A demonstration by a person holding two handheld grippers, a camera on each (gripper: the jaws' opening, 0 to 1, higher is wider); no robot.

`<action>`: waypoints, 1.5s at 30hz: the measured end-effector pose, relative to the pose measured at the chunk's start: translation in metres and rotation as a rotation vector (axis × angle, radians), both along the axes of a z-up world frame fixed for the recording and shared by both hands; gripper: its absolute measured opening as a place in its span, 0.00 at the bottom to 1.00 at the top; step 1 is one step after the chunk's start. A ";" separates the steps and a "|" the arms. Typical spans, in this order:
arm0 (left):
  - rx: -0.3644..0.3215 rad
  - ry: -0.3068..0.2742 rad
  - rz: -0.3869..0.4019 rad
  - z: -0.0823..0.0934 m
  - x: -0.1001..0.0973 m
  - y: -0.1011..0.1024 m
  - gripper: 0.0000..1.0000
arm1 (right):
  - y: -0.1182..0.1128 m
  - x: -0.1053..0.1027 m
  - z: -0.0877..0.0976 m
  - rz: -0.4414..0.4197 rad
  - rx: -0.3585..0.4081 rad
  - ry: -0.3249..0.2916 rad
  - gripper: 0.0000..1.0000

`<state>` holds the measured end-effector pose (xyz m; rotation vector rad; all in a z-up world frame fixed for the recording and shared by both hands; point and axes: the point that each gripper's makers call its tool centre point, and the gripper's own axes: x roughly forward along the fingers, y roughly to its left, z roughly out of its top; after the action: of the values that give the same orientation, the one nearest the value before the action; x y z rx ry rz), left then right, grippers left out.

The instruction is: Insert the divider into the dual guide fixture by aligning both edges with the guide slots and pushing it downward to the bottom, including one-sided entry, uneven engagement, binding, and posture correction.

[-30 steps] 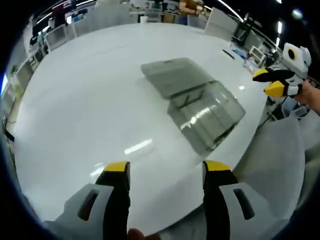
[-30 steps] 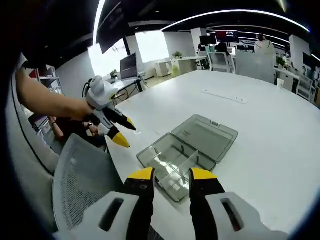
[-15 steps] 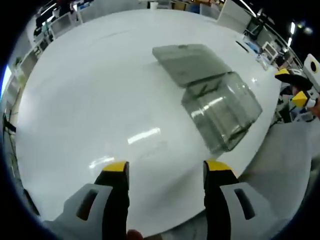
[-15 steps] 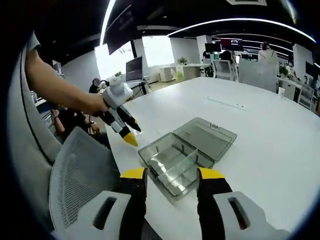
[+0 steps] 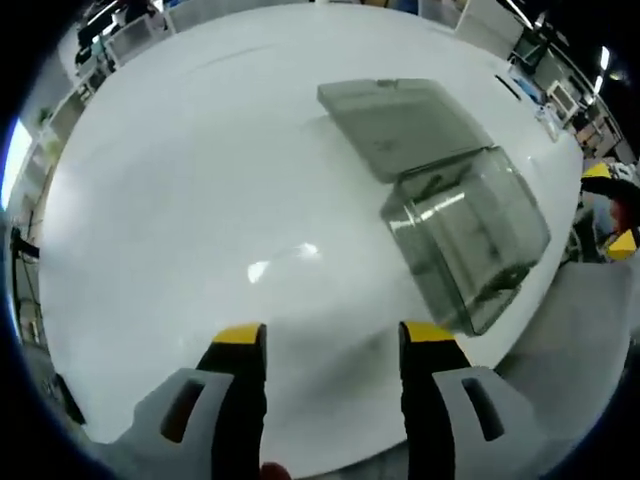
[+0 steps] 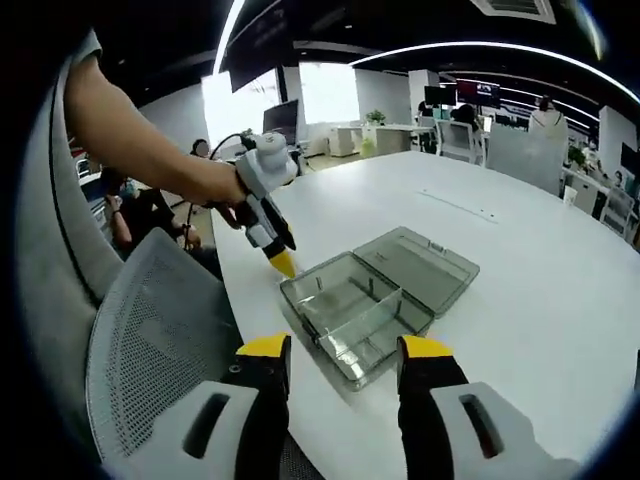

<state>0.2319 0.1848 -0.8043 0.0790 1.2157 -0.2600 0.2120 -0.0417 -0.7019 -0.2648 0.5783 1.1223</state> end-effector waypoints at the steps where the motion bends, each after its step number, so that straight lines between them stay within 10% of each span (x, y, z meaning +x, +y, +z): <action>1: 0.004 0.004 0.002 -0.001 0.000 0.000 0.50 | 0.000 0.000 0.000 -0.001 0.002 0.001 0.39; 45: 0.128 0.114 0.109 -0.011 0.004 0.014 0.33 | -0.007 0.006 0.000 -0.006 0.014 0.004 0.40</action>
<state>0.2357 0.1989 -0.8153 0.1093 1.3453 -0.0923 0.2184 -0.0483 -0.7024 -0.2487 0.5744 1.1214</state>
